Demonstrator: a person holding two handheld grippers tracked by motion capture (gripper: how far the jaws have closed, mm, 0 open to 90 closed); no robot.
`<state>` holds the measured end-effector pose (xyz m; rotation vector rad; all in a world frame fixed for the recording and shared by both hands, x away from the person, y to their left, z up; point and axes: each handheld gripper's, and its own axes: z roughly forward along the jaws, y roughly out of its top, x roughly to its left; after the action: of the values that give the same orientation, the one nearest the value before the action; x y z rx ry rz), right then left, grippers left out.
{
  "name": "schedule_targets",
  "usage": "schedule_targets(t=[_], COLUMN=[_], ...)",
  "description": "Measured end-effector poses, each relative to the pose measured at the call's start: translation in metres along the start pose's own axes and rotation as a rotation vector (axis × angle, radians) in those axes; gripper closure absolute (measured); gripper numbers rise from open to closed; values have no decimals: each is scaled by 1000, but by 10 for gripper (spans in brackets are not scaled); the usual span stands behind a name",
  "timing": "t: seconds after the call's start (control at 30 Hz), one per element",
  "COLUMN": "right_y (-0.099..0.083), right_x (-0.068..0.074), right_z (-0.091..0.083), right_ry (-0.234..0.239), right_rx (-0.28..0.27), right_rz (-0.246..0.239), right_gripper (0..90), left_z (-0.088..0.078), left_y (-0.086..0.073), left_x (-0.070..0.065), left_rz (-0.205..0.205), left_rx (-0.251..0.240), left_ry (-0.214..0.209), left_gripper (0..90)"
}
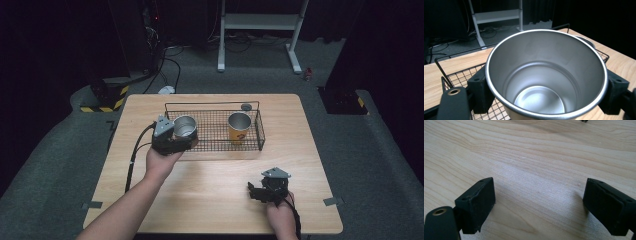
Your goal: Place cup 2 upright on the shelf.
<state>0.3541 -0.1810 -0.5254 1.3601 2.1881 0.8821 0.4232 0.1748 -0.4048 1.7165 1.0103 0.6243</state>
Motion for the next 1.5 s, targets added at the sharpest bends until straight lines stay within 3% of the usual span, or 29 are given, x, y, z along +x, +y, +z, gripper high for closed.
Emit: schedule_targets(t=[0.47,0.63,0.77,1.07,1.5], right_y=[0,0,0,1,1], right_x=[0,0,0,0,0], right_z=[0,0,0,1,1], right_ry=[3,3,3,9,11], right_rx=[1,1,-1,5,4], right_rz=[0,0,-2,-3,-8], right_gripper=[107,107,107,105,105], left_z=[15,24,31,43,56], left_y=[-1,3,5,9,17], left_x=[22,24,25,25,32], left_rz=[-83,-62,-91,-74,-65], left_rx=[-29,-8,-10,32,49], left_ry=[49,66,58,70,83], left_gripper=[187,187,187,187,187])
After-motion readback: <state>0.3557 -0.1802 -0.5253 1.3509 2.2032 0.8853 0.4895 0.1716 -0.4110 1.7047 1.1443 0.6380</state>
